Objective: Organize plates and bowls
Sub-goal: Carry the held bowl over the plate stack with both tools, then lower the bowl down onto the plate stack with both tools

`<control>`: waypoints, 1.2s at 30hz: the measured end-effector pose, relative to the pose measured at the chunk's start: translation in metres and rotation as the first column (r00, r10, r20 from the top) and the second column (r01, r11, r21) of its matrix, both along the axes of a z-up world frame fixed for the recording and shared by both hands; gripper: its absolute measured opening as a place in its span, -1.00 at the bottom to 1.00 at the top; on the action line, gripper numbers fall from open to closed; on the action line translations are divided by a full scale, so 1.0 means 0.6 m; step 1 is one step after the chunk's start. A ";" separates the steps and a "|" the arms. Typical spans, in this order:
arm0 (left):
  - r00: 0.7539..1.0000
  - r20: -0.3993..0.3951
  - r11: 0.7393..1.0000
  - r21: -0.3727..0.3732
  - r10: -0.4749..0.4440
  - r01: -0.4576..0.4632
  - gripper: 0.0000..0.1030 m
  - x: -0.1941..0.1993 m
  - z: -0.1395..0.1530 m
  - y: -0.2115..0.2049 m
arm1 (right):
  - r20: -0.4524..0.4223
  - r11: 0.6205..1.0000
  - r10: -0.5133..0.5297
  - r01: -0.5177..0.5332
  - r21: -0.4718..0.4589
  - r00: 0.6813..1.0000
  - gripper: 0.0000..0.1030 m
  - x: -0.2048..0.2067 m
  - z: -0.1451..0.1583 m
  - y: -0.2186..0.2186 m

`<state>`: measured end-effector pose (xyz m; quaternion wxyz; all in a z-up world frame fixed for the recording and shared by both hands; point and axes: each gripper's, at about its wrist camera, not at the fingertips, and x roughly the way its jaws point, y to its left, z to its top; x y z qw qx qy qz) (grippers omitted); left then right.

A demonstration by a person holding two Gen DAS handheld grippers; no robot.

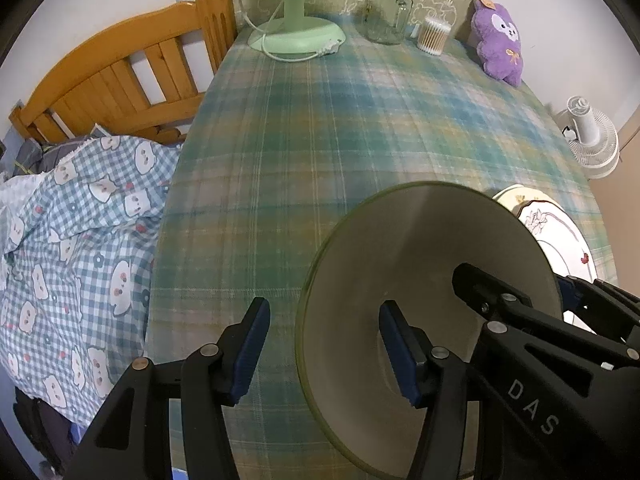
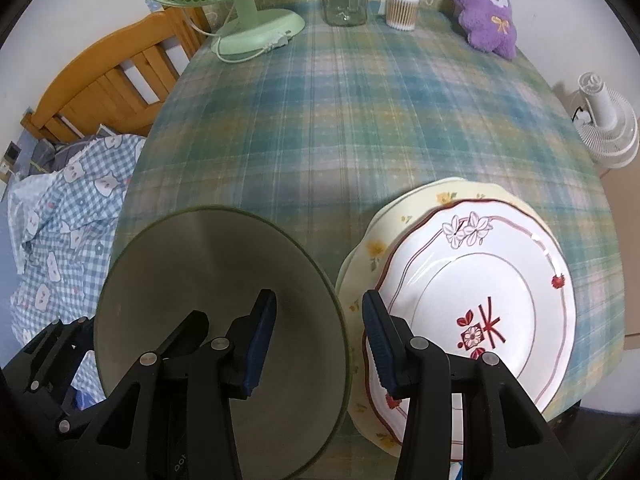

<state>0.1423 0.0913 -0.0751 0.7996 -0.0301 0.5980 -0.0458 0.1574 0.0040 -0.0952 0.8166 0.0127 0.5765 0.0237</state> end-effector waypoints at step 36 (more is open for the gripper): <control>1.000 -0.017 0.996 -0.089 -0.023 0.021 -0.05 -0.006 -0.003 -0.014 | -0.040 0.999 0.004 -0.002 0.047 0.999 -0.19 -0.002 -0.008 0.000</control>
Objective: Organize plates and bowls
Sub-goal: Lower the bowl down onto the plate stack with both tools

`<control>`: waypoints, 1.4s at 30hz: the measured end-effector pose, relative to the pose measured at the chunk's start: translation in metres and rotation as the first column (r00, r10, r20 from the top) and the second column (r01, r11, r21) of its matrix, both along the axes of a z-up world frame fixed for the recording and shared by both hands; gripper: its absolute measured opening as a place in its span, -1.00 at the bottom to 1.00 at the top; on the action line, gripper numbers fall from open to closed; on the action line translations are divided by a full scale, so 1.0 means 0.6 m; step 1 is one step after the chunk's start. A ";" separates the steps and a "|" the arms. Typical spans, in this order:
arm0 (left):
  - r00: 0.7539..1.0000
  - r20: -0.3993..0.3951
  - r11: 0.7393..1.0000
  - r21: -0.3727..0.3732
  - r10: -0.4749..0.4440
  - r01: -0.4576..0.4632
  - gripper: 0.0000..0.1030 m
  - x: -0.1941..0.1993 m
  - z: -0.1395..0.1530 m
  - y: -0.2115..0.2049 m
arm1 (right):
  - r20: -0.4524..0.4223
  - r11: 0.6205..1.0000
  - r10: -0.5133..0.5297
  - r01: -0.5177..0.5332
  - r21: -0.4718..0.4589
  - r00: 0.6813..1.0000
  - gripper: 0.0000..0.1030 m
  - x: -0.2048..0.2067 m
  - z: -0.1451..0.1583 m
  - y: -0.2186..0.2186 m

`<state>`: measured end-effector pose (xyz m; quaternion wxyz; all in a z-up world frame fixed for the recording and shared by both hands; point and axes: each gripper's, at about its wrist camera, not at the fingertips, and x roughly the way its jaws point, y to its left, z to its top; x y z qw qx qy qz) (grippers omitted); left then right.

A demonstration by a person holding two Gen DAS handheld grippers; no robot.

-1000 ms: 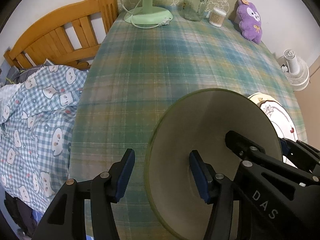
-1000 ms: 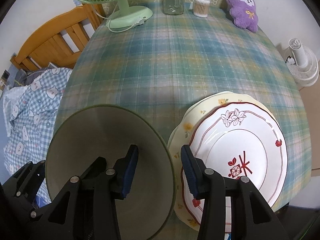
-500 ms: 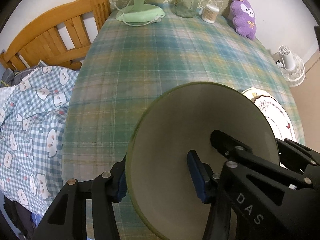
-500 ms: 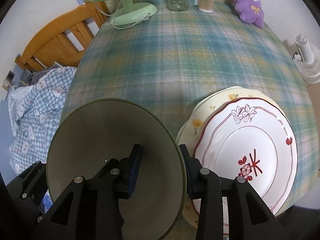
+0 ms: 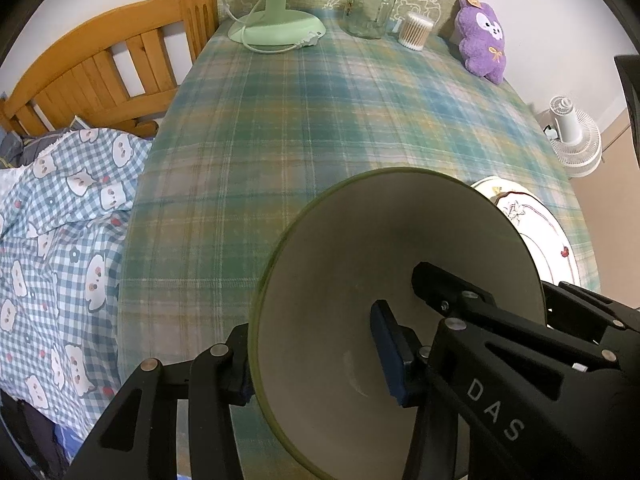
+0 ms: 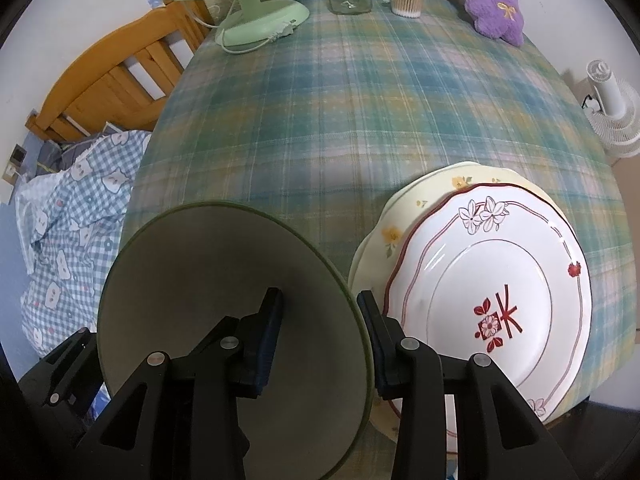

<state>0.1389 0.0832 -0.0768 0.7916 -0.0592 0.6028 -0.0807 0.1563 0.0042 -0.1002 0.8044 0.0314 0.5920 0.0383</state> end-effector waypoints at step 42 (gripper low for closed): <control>0.997 0.064 0.999 -0.015 0.049 -0.048 -0.06 0.001 0.113 -0.131 | 0.101 0.999 0.038 -0.034 -0.042 0.994 -0.18 -0.015 0.127 -0.152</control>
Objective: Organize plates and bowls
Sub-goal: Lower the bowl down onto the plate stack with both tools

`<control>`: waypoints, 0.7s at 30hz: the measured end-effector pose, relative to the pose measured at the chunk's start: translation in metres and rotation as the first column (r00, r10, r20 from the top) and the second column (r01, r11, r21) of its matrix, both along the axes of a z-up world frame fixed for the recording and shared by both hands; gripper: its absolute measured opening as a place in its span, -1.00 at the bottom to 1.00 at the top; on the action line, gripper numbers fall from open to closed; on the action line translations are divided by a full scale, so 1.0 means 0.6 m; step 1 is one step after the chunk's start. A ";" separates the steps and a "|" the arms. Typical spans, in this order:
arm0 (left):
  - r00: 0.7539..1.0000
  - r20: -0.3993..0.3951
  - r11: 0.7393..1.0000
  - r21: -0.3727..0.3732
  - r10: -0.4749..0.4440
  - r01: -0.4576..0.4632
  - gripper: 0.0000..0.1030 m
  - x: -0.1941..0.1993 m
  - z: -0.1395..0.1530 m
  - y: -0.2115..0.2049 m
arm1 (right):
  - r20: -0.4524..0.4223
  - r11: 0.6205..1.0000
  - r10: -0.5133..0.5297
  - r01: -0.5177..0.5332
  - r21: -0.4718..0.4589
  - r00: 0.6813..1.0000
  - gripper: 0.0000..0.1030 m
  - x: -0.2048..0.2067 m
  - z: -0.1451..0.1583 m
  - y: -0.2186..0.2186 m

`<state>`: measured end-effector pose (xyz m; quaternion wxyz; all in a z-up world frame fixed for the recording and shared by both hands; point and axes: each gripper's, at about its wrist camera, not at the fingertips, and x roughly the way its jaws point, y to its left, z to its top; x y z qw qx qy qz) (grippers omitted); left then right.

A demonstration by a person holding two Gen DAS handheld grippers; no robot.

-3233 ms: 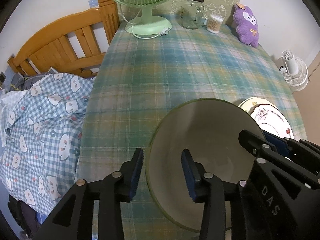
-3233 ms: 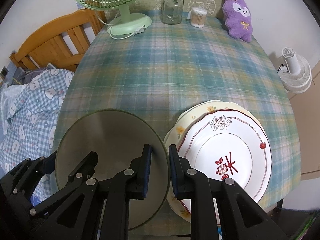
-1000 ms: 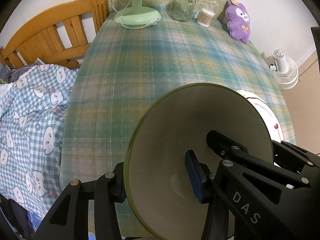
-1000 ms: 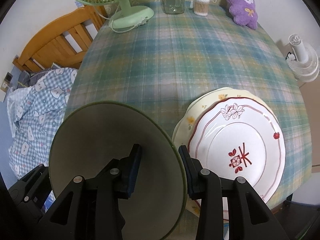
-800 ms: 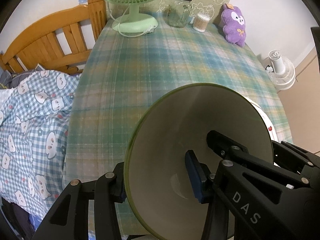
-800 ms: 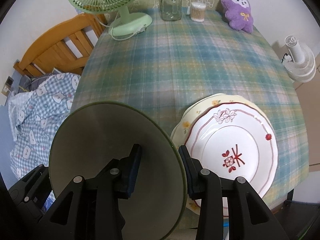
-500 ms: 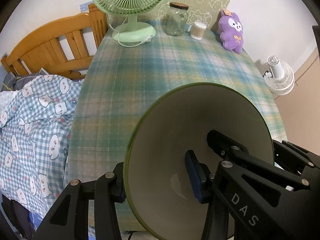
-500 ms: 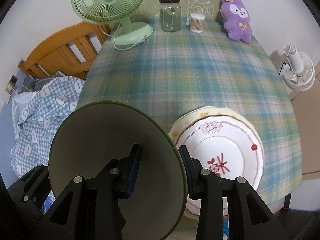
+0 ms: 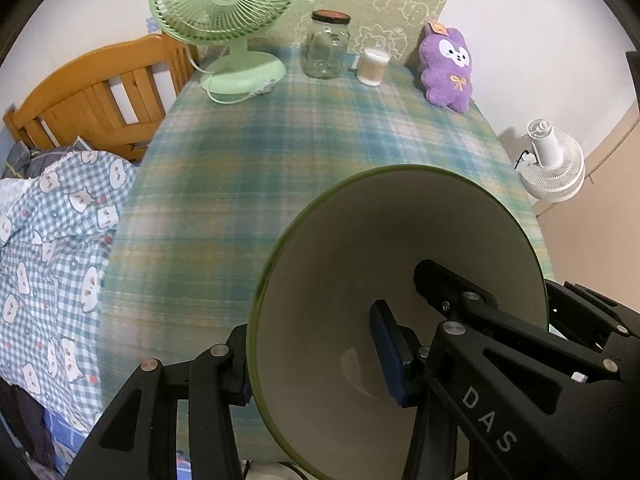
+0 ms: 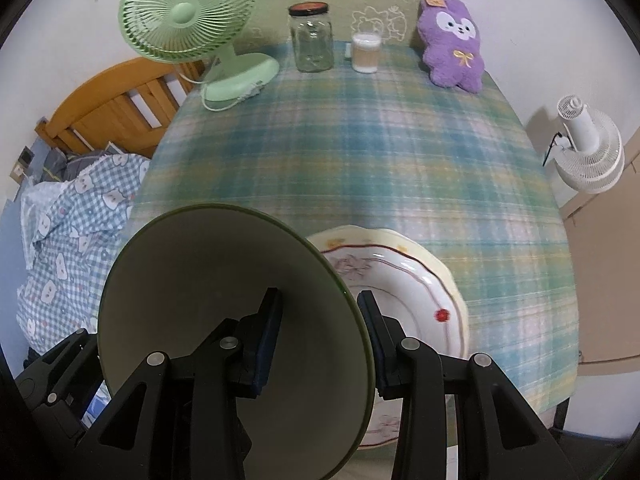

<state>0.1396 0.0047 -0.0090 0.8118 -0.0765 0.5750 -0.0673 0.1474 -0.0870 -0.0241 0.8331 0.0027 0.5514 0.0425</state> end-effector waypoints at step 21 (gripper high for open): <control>0.991 -0.130 1.000 -0.011 0.016 -0.018 -0.06 0.009 -0.059 -0.104 | -0.127 1.000 0.016 -0.017 -0.007 0.992 -0.18 0.024 -0.069 -0.099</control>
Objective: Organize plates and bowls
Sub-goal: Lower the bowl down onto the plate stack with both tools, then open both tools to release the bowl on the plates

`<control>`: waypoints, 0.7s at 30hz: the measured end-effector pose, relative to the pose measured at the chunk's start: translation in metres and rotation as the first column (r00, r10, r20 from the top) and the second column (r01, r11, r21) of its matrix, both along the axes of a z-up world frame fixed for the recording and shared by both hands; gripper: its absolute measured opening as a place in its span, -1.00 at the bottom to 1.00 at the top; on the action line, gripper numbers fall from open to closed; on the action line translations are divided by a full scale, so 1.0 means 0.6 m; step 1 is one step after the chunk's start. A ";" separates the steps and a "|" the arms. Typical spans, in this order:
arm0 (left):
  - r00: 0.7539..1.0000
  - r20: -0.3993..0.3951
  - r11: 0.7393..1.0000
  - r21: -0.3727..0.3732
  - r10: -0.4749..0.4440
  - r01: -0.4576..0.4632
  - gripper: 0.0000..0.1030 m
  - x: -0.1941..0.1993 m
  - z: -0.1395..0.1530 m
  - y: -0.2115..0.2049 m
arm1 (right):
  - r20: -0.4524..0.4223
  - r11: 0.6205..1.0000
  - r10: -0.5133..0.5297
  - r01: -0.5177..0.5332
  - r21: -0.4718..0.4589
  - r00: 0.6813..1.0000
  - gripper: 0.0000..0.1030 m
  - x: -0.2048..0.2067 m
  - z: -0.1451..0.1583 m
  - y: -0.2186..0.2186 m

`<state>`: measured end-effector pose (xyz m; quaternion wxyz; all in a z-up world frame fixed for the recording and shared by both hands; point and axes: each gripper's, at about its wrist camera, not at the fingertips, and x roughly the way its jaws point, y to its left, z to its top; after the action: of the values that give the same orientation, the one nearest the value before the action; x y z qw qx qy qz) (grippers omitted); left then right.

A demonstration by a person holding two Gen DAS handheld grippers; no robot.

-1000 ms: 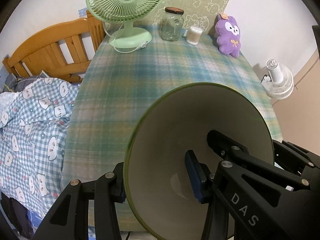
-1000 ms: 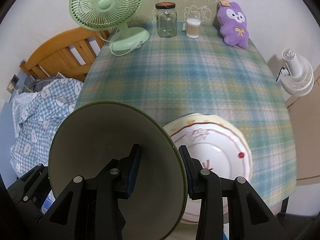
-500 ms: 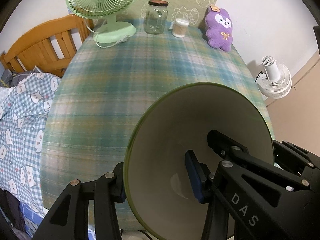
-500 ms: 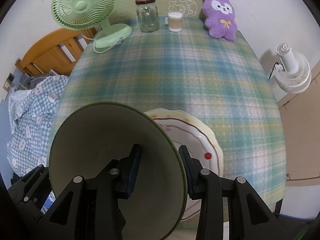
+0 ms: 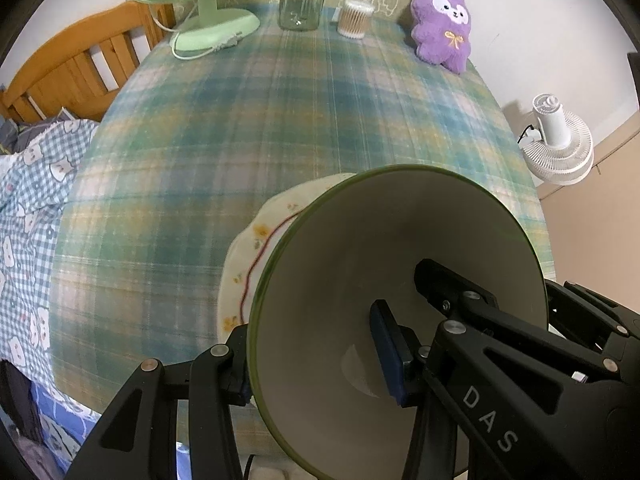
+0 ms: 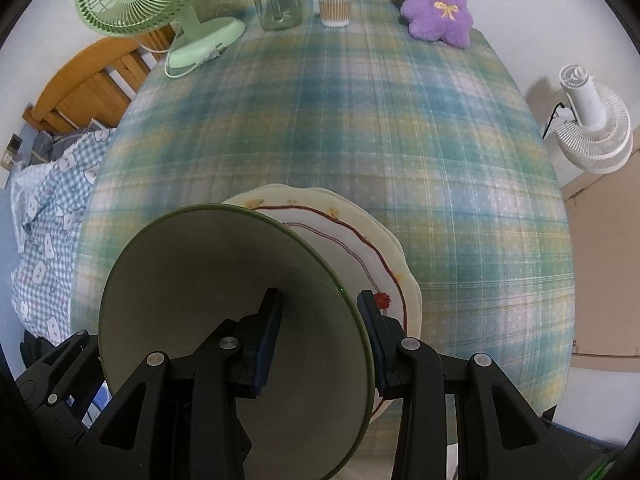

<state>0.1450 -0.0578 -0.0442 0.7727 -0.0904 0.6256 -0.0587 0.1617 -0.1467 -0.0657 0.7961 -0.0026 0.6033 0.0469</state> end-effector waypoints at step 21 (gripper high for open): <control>1.000 0.017 0.999 0.045 0.023 -0.023 0.08 0.011 -0.004 -0.021 | 0.021 0.998 0.056 -0.056 0.010 0.998 -0.03 0.014 -0.008 -0.011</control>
<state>0.1513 -0.0702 -0.0466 0.7802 -0.0795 0.6194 -0.0363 0.1703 -0.1534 -0.0705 0.8008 -0.0160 0.5943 0.0725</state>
